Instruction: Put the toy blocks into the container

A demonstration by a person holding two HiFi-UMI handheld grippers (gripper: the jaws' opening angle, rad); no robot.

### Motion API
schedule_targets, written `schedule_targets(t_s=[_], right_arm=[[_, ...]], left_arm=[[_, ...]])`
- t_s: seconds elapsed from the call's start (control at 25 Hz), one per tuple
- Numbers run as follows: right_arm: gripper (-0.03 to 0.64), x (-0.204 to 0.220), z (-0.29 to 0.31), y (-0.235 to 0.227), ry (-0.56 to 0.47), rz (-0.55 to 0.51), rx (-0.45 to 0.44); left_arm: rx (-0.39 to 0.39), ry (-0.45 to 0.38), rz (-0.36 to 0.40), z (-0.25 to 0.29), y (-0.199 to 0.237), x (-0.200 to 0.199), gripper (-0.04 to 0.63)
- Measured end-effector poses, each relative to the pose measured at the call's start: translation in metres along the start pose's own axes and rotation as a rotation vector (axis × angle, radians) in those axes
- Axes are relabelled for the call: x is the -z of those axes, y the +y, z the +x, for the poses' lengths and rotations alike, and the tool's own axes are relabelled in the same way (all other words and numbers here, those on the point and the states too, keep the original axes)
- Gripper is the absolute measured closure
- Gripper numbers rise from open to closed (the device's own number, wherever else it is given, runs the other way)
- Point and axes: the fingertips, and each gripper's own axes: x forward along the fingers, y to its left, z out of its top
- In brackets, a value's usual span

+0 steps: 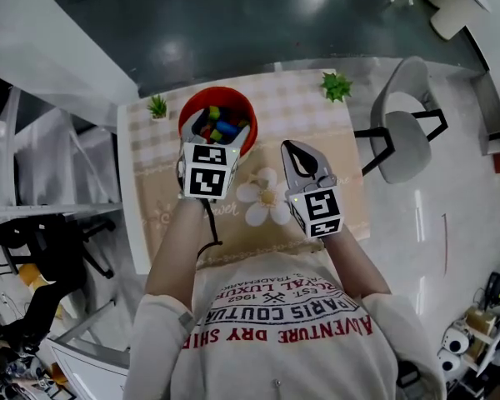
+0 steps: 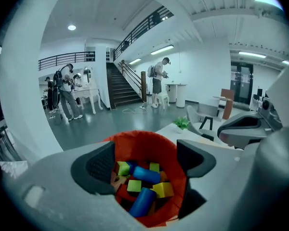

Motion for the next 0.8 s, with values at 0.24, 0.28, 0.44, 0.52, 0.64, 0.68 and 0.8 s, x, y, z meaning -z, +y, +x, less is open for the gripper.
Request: schedule_targets(t_s=[0.24, 0.28, 0.44, 0.52, 0.64, 0.68, 0.8], right_arm=[[0.615, -0.002, -0.006, -0.001, -0.009, -0.006, -0.005], [0.615, -0.002, -0.008, 0.0, -0.01, -0.008, -0.008], [0.615, 0.001, -0.014, 0.005, -0.009, -0.02, -0.027], [0.615, 0.007, -0.018, 0.008, -0.002, -0.024, -0.042], [0.615, 0.018, -0.025, 0.014, 0.013, -0.037, -0.071], [0.615, 0.021, -0.028, 0.016, 0.015, -0.042, -0.082], [0.615, 0.029, -0.036, 0.017, 0.014, -0.047, -0.108]], left_arm=[[-0.035, -0.047, -0.001, -0.016, -0.003, 0.001, 0.178], [-0.04, -0.055, -0.006, -0.021, -0.005, 0.002, 0.179], [-0.049, -0.082, -0.031, -0.041, -0.019, 0.012, 0.179], [-0.054, -0.081, -0.029, -0.047, -0.029, 0.022, 0.179], [-0.071, -0.071, -0.031, -0.052, -0.042, 0.043, 0.179], [-0.082, -0.075, -0.039, -0.054, -0.045, 0.049, 0.179], [-0.134, -0.11, -0.042, -0.062, -0.052, 0.056, 0.179]])
